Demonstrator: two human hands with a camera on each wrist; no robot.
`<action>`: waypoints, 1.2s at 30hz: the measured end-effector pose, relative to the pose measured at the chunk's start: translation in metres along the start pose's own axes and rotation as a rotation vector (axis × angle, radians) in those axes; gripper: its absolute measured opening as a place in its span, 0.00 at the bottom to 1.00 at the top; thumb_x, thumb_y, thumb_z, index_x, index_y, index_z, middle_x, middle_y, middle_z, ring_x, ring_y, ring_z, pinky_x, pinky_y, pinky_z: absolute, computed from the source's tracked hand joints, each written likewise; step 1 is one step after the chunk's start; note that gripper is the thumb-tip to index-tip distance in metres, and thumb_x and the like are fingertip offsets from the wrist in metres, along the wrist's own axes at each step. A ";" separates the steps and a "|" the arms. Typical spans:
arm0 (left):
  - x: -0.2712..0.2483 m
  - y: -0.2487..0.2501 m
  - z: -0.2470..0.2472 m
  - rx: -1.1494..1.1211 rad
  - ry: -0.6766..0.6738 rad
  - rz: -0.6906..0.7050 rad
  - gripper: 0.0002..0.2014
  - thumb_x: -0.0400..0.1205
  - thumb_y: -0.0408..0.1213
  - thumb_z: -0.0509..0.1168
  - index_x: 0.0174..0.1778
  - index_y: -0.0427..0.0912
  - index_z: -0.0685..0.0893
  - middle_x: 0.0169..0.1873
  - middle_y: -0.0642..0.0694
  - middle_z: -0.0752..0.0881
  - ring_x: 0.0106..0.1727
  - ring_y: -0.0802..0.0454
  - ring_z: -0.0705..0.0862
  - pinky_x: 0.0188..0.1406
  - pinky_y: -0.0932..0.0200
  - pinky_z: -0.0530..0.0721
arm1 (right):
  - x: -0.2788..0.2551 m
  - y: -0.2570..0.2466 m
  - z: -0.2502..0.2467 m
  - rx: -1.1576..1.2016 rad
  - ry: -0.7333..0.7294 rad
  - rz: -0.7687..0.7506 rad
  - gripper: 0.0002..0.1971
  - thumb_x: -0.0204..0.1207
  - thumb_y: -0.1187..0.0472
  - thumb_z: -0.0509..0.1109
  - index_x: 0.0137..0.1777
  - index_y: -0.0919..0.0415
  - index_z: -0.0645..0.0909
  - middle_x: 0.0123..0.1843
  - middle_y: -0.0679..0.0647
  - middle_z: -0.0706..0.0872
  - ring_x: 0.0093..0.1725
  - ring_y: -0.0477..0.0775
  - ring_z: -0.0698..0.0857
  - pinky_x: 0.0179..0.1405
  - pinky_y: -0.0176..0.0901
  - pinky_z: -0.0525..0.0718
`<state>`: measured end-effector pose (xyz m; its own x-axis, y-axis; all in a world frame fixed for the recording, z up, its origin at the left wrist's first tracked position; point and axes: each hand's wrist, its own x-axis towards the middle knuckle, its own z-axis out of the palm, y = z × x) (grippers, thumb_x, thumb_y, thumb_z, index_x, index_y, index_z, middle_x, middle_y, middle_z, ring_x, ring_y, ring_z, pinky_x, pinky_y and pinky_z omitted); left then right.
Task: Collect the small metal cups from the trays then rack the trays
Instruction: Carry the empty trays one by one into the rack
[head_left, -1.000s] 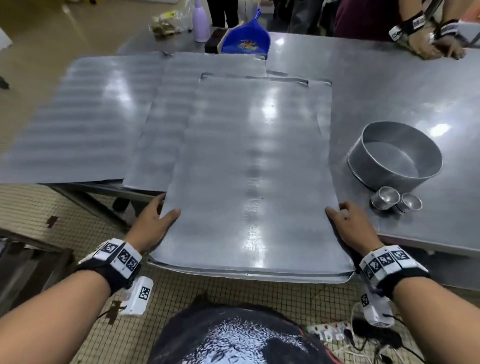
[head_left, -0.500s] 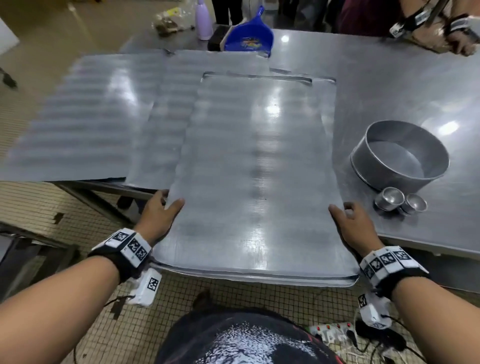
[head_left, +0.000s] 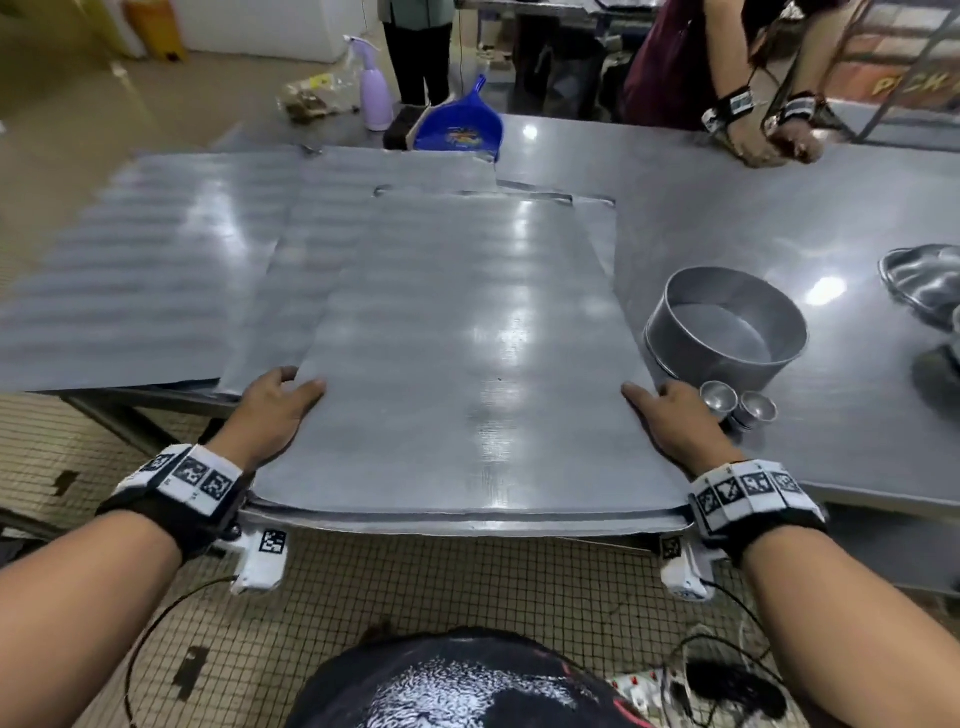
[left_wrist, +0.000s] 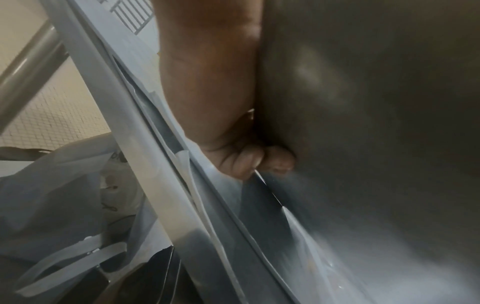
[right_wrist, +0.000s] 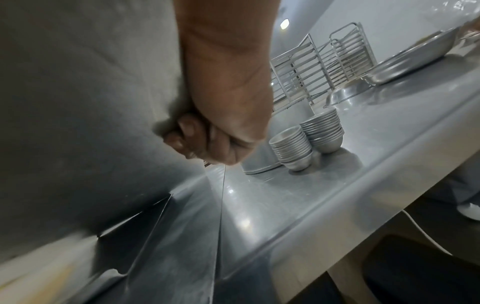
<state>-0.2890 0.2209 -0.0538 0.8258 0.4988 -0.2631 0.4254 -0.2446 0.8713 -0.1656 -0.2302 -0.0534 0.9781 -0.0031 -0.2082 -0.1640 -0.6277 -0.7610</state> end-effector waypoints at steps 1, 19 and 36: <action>-0.003 0.002 0.002 0.017 0.007 0.003 0.19 0.85 0.42 0.69 0.67 0.35 0.80 0.58 0.43 0.83 0.49 0.49 0.83 0.42 0.70 0.82 | -0.005 -0.005 -0.003 0.004 0.004 -0.014 0.14 0.81 0.49 0.72 0.36 0.54 0.79 0.37 0.44 0.83 0.36 0.41 0.81 0.32 0.28 0.75; -0.006 0.022 -0.153 -0.193 0.302 0.175 0.15 0.87 0.40 0.67 0.67 0.39 0.82 0.58 0.42 0.89 0.55 0.50 0.89 0.50 0.59 0.86 | 0.018 -0.177 0.056 0.034 0.036 -0.335 0.27 0.84 0.45 0.65 0.74 0.65 0.77 0.62 0.64 0.87 0.59 0.62 0.86 0.56 0.48 0.79; -0.107 0.005 -0.369 -0.253 0.916 0.160 0.10 0.79 0.44 0.74 0.52 0.48 0.84 0.49 0.45 0.92 0.52 0.44 0.90 0.63 0.34 0.85 | 0.012 -0.437 0.243 0.293 -0.443 -0.819 0.14 0.80 0.49 0.74 0.46 0.61 0.84 0.36 0.54 0.88 0.32 0.49 0.84 0.35 0.43 0.80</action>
<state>-0.5112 0.4729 0.1315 0.2124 0.9568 0.1986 0.1520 -0.2331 0.9605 -0.1137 0.2335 0.1273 0.6767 0.6783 0.2863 0.4610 -0.0871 -0.8831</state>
